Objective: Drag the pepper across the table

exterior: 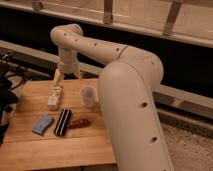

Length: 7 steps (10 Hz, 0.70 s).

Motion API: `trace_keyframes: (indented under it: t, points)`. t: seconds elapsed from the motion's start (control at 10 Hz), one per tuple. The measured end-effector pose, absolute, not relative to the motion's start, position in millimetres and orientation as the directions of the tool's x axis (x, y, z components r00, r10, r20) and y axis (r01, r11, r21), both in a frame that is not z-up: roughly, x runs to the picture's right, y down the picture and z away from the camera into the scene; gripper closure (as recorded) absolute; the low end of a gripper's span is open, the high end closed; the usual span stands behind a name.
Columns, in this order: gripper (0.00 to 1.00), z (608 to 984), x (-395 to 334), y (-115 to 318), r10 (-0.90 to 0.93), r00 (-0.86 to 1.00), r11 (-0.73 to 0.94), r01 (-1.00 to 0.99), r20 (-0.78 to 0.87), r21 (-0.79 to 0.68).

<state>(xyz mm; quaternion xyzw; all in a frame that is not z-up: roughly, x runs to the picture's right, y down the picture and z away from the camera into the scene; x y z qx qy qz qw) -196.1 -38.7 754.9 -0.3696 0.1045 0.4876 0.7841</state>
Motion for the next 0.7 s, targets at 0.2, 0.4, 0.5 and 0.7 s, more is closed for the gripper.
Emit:
trace_keyframes:
  t: [0.2, 0.4, 0.5, 0.7]
  points:
    - [0.20, 747.4, -201.9, -37.0, 0.642, 0.565, 0.324, -0.812, -0.518, -0.484]
    - [0.20, 733.1, -201.6, -17.9, 0.547, 0.670, 0.423, -0.738, -0.502, -0.526]
    - [0.20, 728.8, -193.9, -10.1, 0.531, 0.681, 0.435, -0.730, -0.505, -0.527]
    - [0.20, 722.4, -158.1, 14.0, 0.540, 0.657, 0.413, -0.752, -0.527, -0.514]
